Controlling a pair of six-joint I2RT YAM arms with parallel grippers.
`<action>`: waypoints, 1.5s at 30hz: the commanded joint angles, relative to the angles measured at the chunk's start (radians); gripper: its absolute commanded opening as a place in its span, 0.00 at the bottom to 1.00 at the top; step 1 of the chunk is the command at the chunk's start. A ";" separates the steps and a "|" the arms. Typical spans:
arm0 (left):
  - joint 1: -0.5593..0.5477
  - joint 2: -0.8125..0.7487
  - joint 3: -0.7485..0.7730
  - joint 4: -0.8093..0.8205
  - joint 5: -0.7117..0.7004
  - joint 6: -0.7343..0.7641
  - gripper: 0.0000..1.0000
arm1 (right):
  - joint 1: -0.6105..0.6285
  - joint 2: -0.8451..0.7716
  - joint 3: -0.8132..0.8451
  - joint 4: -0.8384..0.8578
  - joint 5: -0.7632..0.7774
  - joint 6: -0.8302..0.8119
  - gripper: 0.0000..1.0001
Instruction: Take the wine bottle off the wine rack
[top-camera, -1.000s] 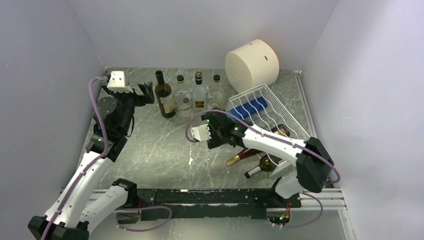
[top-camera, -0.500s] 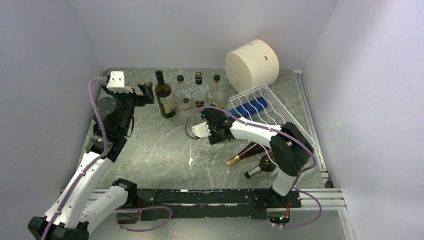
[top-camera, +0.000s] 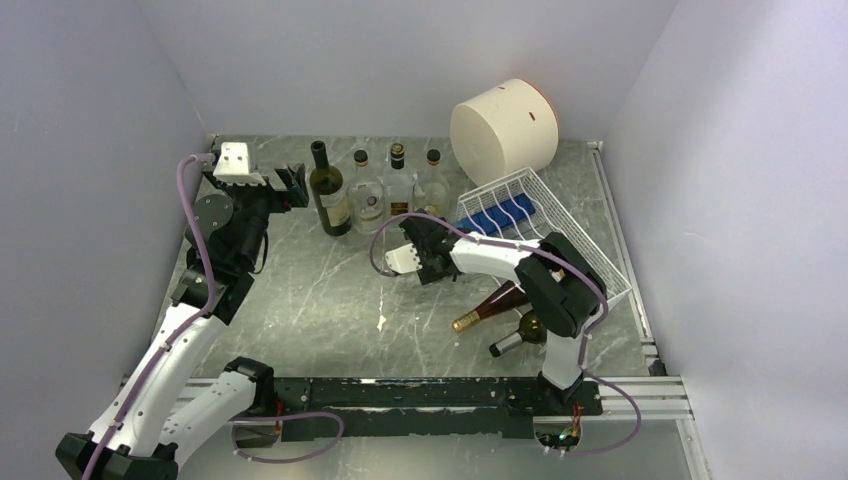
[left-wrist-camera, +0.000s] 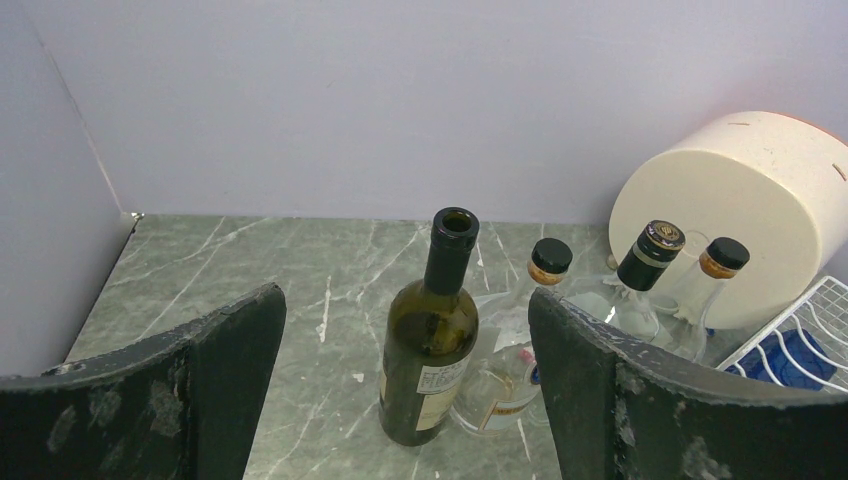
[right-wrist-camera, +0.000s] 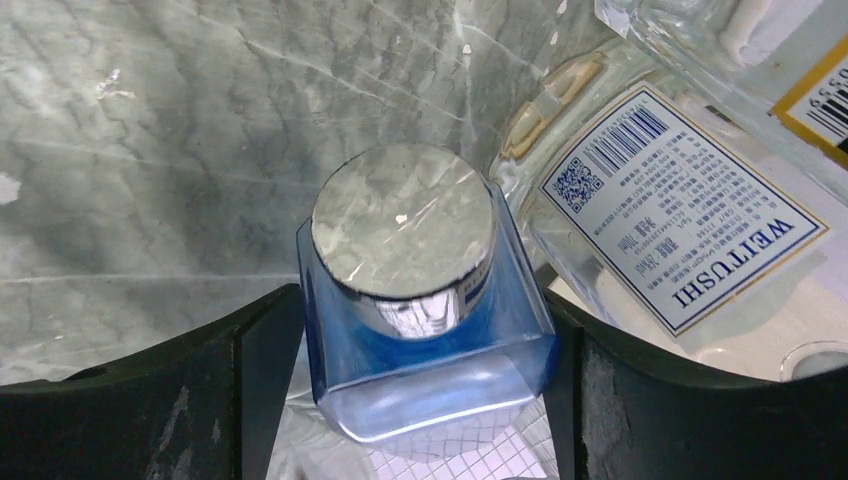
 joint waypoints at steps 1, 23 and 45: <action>-0.006 -0.011 0.031 0.004 0.008 0.003 0.95 | -0.011 0.033 0.013 0.011 0.024 -0.027 0.84; -0.006 0.003 0.029 0.005 0.020 0.002 0.93 | 0.061 0.004 0.028 -0.048 -0.035 0.109 0.48; 0.001 0.005 0.029 0.004 -0.021 0.023 0.93 | 0.363 -0.171 0.051 0.008 -0.084 0.475 0.22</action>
